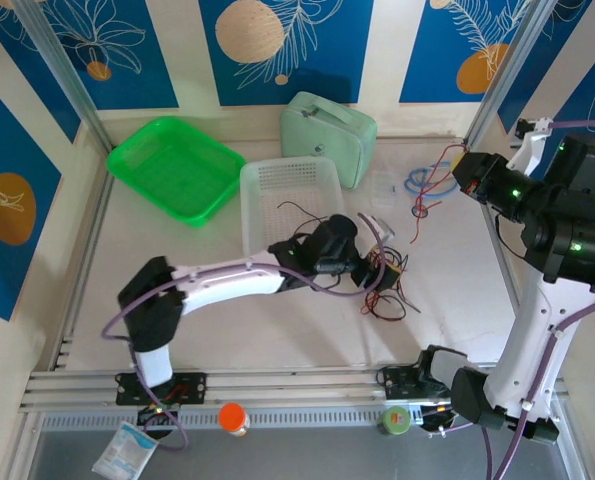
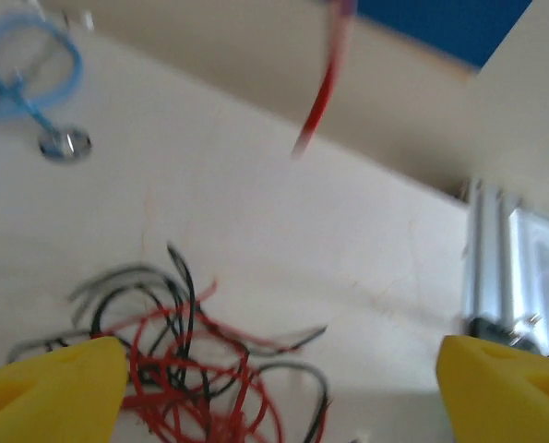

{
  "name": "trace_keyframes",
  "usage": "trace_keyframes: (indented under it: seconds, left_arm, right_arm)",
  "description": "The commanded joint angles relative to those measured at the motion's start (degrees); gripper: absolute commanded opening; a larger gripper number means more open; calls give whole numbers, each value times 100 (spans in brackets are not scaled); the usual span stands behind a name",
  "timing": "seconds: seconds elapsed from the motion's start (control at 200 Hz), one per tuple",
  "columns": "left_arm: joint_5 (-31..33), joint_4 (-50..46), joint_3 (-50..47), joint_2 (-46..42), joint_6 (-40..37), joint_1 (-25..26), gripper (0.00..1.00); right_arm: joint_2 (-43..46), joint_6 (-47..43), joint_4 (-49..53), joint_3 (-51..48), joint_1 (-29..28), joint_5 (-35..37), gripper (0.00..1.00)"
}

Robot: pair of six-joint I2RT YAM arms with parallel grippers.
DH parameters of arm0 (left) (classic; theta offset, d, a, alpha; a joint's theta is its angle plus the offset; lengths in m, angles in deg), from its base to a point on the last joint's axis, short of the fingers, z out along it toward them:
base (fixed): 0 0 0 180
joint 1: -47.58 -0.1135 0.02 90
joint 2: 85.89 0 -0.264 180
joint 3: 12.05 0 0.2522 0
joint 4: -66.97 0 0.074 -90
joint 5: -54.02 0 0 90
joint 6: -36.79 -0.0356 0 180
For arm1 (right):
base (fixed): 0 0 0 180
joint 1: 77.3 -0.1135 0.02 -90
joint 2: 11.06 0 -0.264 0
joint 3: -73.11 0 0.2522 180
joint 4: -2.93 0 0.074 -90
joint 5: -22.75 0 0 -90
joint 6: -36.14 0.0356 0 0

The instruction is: Untangle the cables

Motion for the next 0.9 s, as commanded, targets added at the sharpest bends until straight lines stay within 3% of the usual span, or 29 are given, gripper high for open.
trace_keyframes:
  seconds: [0.0,0.25,0.55,0.645,0.85,0.895]
  left_arm:
    - [122,-906,350,-609,-667,107,98]
    - [640,-1285,658,-1017,-1181,274,99]
    - [721,-1392,1226,-563,-1448,301,85]
    - [1062,-1288,1200,-569,-1498,301,67]
    - [1516,-1219,1131,-701,-1579,299,0]
    - [1572,-1213,1104,-735,-1585,301,0]
  right_arm:
    - [167,-236,-28,-429,-67,58,0]
    - [626,37,-466,-1776,-746,191,0]
    - [823,494,-781,-2306,-1979,687,0]
    - [887,547,-763,-2337,-2177,832,0]
    - [990,580,-713,-2419,-2246,902,0]
    - [998,593,-718,-2444,-2261,903,0]
